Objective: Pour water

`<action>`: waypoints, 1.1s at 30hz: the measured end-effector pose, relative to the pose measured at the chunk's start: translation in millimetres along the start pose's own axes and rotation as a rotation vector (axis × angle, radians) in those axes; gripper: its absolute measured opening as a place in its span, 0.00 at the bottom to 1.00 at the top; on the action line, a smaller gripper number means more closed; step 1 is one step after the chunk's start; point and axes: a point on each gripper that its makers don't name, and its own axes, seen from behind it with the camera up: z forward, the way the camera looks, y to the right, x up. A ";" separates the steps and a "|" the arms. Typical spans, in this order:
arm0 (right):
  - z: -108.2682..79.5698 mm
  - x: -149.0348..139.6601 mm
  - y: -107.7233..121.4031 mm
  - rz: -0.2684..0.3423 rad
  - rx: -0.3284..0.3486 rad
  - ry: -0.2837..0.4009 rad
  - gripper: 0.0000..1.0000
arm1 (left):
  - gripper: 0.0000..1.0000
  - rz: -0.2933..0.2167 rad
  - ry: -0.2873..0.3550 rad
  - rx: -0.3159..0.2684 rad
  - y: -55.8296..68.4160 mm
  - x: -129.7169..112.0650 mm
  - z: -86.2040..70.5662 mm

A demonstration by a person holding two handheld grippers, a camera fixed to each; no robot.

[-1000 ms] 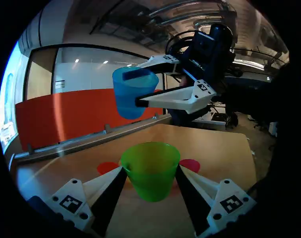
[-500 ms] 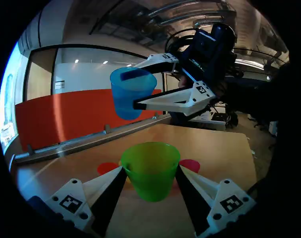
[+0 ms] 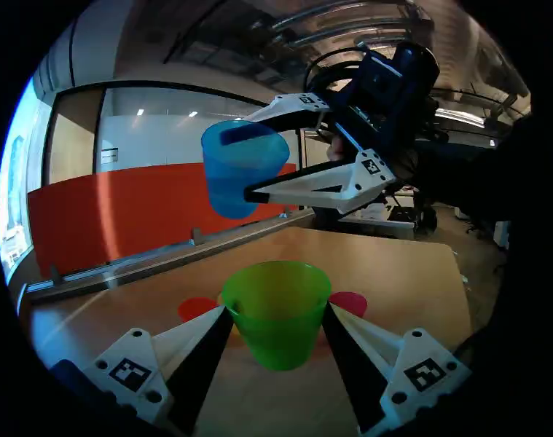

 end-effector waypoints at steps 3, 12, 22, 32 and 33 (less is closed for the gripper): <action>0.3 1.0 -1.1 -0.012 0.003 -0.001 0.90 | 0.84 -0.001 0.001 0.001 -0.2 0.4 0.0; 0.9 0.3 -3.5 -0.051 0.010 -0.013 0.90 | 0.84 0.000 0.001 0.001 0.5 -0.3 0.9; 1.4 -0.6 -3.8 -0.085 0.014 -0.020 0.90 | 0.84 0.001 0.001 0.002 -0.1 -0.2 1.0; 2.2 2.6 -2.7 -0.132 0.014 -0.025 0.90 | 0.84 0.005 0.004 0.002 0.7 1.3 0.6; 2.3 2.7 -2.6 -0.136 0.015 -0.027 0.90 | 0.84 0.005 0.004 0.002 0.8 1.6 0.6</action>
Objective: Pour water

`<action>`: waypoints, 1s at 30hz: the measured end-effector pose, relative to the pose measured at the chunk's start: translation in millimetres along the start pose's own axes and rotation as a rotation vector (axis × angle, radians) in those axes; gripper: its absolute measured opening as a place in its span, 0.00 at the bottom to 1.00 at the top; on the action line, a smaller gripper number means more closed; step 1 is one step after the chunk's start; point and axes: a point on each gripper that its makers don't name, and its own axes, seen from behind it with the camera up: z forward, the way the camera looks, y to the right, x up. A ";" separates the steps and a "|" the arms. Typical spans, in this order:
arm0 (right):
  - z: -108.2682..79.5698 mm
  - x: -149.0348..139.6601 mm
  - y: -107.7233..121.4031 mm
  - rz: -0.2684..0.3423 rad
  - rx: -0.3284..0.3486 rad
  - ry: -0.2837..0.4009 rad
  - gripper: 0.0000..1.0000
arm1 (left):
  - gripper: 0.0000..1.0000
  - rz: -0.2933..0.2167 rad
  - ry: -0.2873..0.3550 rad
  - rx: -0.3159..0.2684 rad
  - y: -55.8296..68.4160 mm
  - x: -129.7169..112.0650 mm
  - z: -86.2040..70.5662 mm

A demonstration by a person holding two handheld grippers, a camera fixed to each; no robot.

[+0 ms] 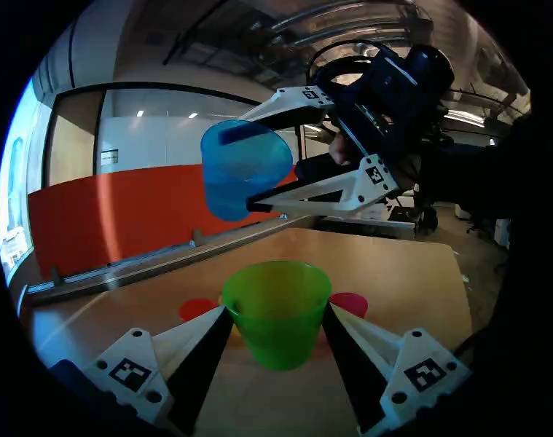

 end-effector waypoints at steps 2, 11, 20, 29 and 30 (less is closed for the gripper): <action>0.3 0.1 0.3 -0.010 0.001 -0.003 0.90 | 0.84 0.000 0.001 0.000 0.4 0.5 0.0; 1.6 0.3 1.1 -0.030 -0.002 -0.008 0.90 | 0.84 0.002 0.002 -0.002 2.0 1.7 0.6; 1.8 -0.8 2.0 -0.045 -0.008 -0.011 0.90 | 0.84 0.004 -0.001 -0.004 3.2 0.8 1.4; 2.3 -1.1 4.4 -0.056 -0.011 -0.009 0.90 | 0.84 0.003 0.001 -0.005 2.6 1.3 1.7; 2.4 -1.1 4.4 -0.058 -0.011 -0.009 0.90 | 0.84 0.003 0.001 -0.005 2.5 1.3 1.8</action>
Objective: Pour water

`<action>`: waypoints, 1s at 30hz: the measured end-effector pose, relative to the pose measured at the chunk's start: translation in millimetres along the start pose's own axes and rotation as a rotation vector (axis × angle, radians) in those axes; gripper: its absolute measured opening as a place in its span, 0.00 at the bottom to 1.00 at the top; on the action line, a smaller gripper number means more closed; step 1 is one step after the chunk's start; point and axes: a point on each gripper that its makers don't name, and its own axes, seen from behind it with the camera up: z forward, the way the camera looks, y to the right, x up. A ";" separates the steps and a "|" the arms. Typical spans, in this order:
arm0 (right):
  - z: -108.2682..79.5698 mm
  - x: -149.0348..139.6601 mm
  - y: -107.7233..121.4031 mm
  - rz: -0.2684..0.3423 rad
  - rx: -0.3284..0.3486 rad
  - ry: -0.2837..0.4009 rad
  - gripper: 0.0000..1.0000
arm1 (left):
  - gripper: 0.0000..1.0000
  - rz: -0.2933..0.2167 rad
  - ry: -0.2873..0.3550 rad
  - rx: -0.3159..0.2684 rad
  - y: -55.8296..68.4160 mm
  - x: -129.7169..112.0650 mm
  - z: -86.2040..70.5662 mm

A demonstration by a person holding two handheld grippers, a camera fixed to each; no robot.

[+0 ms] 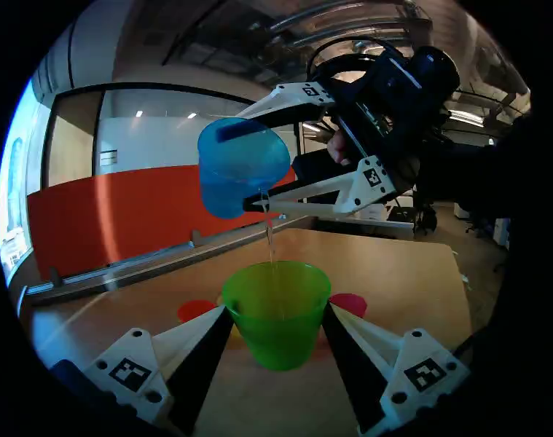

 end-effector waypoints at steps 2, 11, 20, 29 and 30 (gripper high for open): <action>0.2 -0.1 -0.1 -0.003 0.002 0.000 0.90 | 0.84 0.000 0.001 0.000 -0.1 0.2 0.1; 1.1 0.3 -1.1 -0.021 0.001 -0.002 0.90 | 0.84 0.002 0.002 0.000 0.1 1.5 -0.1; 1.5 2.6 -0.2 -0.039 -0.003 -0.002 0.90 | 0.84 0.002 0.002 0.001 0.6 0.9 -0.8; 0.9 3.3 0.8 -0.053 -0.005 -0.003 0.90 | 0.84 0.002 0.000 0.000 1.0 -0.2 -0.9; 0.6 3.2 1.2 -0.054 -0.005 -0.003 0.90 | 0.84 0.002 0.000 0.000 1.1 -0.1 -0.9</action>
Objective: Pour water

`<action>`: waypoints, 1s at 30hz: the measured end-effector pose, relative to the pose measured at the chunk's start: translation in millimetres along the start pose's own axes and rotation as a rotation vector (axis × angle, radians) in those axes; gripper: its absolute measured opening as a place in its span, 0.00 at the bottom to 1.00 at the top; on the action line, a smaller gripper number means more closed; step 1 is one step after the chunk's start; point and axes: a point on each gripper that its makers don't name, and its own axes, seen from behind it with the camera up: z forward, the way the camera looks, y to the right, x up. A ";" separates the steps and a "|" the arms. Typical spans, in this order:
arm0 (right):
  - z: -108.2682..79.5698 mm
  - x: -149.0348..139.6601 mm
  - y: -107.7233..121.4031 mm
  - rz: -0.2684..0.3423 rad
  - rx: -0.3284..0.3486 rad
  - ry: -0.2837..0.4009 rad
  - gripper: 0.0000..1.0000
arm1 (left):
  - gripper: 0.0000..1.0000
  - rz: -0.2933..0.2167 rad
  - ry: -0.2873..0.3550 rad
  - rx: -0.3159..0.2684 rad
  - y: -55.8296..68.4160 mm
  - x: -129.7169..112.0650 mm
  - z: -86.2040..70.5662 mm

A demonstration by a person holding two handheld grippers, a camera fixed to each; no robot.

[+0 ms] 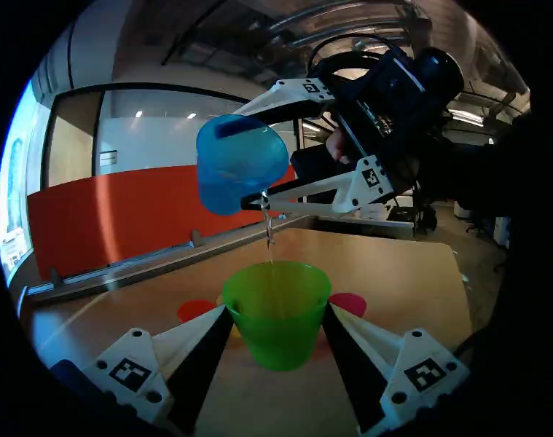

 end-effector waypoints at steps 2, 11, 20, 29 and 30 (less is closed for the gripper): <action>-0.6 -0.3 0.8 -0.003 -0.001 0.000 0.90 | 0.84 0.000 0.001 -0.001 0.1 0.3 -0.1; -1.6 -1.0 1.6 -0.023 0.000 -0.002 0.90 | 0.84 0.003 0.002 -0.002 0.0 1.4 0.4; -1.3 -2.0 1.6 -0.036 0.003 -0.007 0.90 | 0.84 0.005 0.001 0.000 0.4 1.7 0.4; -0.7 -1.9 2.8 -0.046 0.001 -0.009 0.90 | 0.84 0.008 0.003 0.001 1.0 3.4 0.8; -0.7 -1.7 2.9 -0.048 0.001 -0.009 0.90 | 0.84 0.008 0.003 0.000 1.0 3.3 0.9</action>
